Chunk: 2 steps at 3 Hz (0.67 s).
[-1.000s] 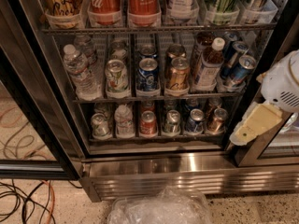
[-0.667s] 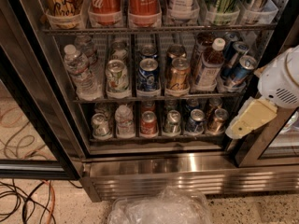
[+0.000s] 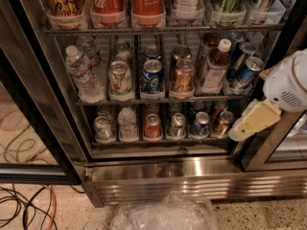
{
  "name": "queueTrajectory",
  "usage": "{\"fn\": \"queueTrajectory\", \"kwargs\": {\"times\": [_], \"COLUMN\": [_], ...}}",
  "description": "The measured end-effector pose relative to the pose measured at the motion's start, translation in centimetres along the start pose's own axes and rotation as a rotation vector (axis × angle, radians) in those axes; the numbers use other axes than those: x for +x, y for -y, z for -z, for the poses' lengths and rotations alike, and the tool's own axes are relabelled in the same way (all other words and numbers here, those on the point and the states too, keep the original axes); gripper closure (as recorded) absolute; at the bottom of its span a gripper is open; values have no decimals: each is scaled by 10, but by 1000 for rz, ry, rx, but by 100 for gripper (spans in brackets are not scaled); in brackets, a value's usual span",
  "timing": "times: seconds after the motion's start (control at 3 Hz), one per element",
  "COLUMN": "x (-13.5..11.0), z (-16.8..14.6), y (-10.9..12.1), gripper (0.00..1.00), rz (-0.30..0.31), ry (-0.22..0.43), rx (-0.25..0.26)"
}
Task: Pick redbull can from middle shelf of fridge
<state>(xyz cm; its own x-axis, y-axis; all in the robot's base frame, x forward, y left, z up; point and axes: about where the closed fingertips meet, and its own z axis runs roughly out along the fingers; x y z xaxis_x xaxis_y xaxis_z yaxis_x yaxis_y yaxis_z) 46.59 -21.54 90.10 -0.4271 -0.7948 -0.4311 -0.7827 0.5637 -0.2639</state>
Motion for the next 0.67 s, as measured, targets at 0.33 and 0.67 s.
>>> {"fn": "queueTrajectory", "kwargs": {"times": [0.33, 0.67], "x": [0, -4], "z": [-35, -58], "y": [-5, 0], "gripper": [0, 0], "rz": [-91, -198], "ry": [101, 213], "rx": [-27, 12]}}
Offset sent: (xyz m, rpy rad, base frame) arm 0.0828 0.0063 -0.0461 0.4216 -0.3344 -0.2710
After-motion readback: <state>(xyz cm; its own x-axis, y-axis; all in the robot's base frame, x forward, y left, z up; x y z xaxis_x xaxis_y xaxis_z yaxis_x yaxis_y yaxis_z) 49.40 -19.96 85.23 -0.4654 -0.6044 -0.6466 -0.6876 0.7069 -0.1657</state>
